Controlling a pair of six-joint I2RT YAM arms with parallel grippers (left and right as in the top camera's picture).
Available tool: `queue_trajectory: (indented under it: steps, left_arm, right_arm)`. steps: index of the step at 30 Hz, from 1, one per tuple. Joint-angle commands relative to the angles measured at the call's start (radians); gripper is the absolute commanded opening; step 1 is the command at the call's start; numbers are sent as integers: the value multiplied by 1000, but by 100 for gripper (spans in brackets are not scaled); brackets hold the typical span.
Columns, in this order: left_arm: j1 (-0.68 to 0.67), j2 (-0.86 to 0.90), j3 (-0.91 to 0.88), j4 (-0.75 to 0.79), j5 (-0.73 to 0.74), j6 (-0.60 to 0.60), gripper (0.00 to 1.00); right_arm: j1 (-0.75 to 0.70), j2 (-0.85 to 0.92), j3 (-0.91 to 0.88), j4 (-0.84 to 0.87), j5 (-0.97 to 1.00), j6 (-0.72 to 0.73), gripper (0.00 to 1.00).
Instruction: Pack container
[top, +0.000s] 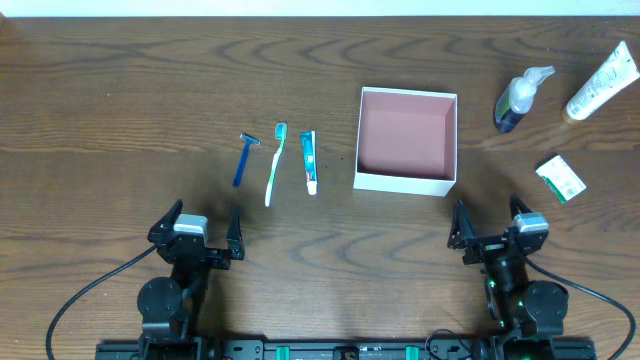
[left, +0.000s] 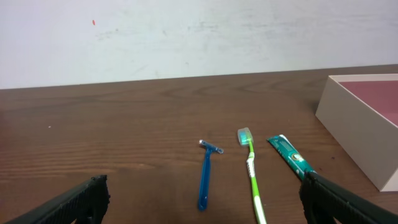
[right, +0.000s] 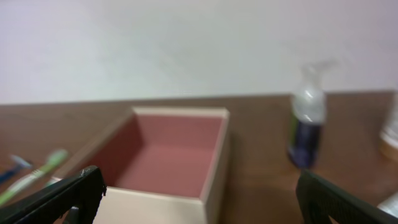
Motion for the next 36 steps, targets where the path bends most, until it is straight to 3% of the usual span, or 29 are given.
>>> queue_trajectory:
  steps: [1,6,13,18,22,27,32,36]
  left_arm:
    - [6,-6,-28,-14,7,-1,98]
    - [6,-6,-28,-14,7,-1,98]
    - [6,-6,-28,-14,7,-1,98]
    - [6,-6,-28,-14,7,-1,98]
    - [6,-6,-28,-14,7,-1,98]
    - [6,-6,-28,-14,7,-1,98]
    - [6,-6,-28,-14,7,-1,98]
    - [6,-6,-28,-14,7,-1,98]
  right_arm:
    - [-7,-10,2,89,-117,25,99]
    - [-7,-2,91,297,-104,-79,99]
    - [-7,263,480,109,62,-298,99]
    - [-37,713,948,-284,275,-336,99]
    - [-92,1173,1503,-798,114,-303,99]
    - [-92,1564,2016,-1220,-93,-283,99]
    - [-93,1741,2139,-1260,-103,-283,99]
    - [-163,1791,2139,-1152,51,-136,99]
